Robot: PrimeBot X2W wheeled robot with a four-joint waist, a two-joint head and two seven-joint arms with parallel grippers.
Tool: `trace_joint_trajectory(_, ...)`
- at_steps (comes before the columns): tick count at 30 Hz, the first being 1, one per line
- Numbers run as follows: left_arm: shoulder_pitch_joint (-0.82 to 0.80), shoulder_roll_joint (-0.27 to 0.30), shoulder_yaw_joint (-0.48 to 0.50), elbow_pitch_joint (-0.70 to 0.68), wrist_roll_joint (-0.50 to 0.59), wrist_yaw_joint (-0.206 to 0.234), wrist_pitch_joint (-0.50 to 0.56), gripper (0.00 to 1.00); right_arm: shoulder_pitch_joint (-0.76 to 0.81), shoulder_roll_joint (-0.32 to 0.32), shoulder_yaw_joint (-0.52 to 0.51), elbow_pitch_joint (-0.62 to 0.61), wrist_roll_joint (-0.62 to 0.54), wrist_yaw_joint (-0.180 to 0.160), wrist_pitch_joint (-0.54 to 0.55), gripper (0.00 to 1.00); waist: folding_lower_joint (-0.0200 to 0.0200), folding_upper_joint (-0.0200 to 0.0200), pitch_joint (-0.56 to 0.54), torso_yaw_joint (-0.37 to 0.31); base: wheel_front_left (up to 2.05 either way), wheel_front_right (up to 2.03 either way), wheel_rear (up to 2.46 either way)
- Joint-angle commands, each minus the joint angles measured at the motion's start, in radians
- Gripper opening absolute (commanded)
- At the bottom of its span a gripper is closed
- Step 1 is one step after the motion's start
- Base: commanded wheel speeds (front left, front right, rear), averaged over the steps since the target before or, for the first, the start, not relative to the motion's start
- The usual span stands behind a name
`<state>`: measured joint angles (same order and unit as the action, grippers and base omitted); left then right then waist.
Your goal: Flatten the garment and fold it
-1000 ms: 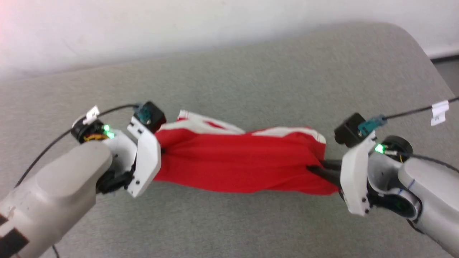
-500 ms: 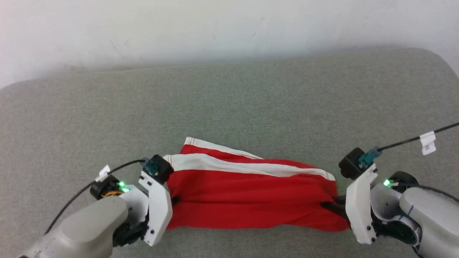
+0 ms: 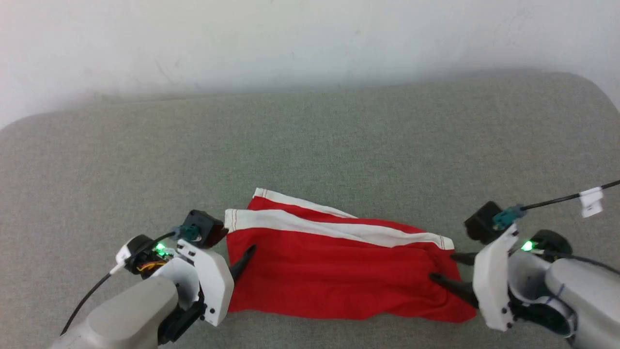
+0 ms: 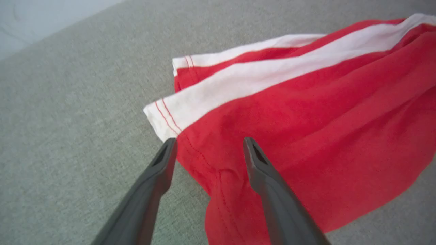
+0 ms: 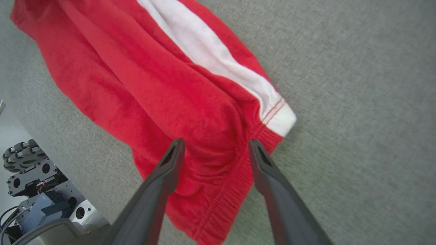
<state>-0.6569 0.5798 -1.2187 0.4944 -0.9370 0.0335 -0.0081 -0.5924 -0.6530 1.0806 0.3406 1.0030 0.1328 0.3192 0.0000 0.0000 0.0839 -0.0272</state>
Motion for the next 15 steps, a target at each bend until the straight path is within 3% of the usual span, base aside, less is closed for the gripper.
trace_joint_trajectory(1,0.027,0.02,0.023,-0.042,0.016,0.037,-0.06,1.0,-0.013,-0.04,-0.02,-0.042,-0.018,-0.002,-0.008,1.0,0.0,0.0,-0.027,0.008,0.0,0.0,0.0)
trace_joint_trajectory(4,0.05,0.054,0.057,-0.119,0.054,0.129,-0.165,1.0,-0.013,-0.103,-0.054,-0.12,-0.034,-0.002,0.008,1.0,0.0,0.0,-0.041,0.018,0.0,0.0,0.0)
trace_joint_trajectory(8,0.087,0.092,0.128,-0.213,0.132,0.296,-0.244,1.0,-0.004,-0.165,-0.115,-0.194,-0.051,-0.002,0.066,1.0,0.0,0.0,-0.044,0.032,0.0,0.0,0.0)
trace_joint_trajectory(15,0.278,0.072,0.409,-0.443,0.391,0.57,-0.253,1.0,0.048,-0.169,-0.199,-0.207,-0.046,-0.002,0.216,1.0,0.0,0.0,-0.019,0.063,0.0,0.0,0.0)
